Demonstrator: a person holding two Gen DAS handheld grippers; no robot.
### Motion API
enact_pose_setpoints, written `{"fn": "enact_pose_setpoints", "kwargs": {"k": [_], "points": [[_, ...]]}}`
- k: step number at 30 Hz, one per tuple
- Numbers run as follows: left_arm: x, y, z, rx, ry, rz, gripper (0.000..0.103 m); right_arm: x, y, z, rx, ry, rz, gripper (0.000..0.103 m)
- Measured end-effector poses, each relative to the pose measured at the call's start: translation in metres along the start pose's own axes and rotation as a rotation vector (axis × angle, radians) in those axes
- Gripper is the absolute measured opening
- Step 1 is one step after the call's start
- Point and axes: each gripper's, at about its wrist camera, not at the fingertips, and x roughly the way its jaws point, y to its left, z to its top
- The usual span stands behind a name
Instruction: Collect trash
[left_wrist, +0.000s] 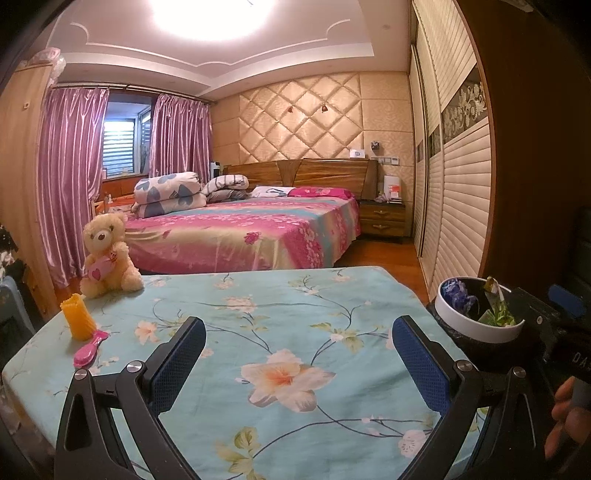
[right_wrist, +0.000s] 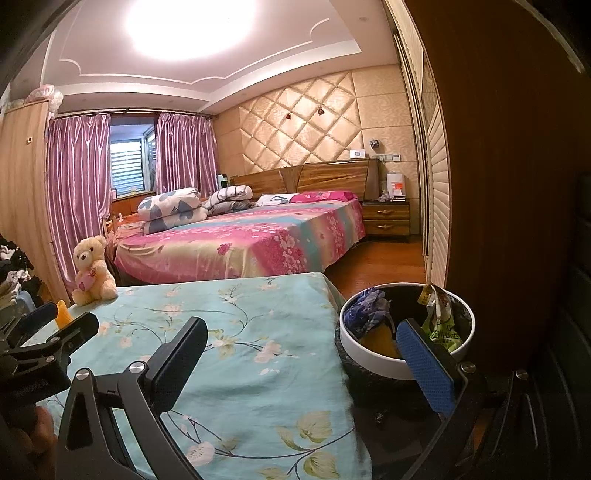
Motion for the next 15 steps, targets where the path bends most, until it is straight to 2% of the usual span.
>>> {"fn": "enact_pose_setpoints", "kwargs": {"k": [15], "points": [[0.0001, 0.0032, -0.0029, 0.008, -0.008, -0.001, 0.102, -0.0009, 0.0003, -0.0003, -0.003, 0.002, 0.001, 0.103]]}}
